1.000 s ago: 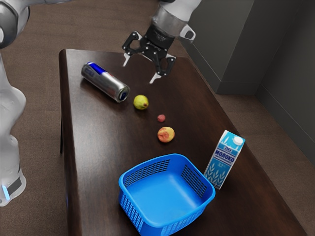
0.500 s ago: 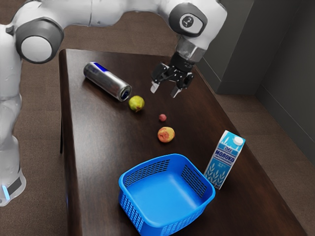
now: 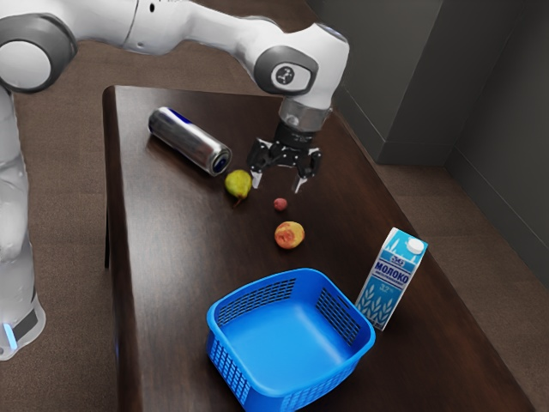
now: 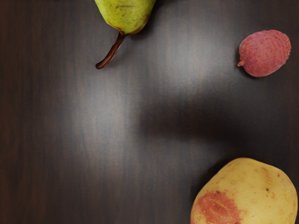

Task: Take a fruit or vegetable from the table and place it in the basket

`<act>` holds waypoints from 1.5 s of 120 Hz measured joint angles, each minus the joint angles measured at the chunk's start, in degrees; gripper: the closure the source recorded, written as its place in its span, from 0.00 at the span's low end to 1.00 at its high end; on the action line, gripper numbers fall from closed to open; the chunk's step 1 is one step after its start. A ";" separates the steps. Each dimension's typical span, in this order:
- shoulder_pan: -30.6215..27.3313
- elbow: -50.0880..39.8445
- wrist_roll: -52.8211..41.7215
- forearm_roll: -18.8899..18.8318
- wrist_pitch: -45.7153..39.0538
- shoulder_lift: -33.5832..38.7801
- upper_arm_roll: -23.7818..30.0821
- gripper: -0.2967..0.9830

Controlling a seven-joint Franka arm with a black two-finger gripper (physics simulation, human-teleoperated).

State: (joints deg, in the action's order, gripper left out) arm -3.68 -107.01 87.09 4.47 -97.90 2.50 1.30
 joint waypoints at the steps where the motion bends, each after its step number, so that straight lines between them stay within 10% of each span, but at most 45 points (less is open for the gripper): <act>1: -0.09 -0.27 -0.23 0.01 -0.37 0.13 0.06 0.23; 37: 6.56 -3.74 -11.50 0.17 -7.55 0.49 0.54 0.23; 180: 1.78 -6.57 -30.64 1.76 -15.87 -6.04 0.46 0.23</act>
State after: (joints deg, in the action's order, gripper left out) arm -1.91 -113.58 56.45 6.23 -113.77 -3.54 1.76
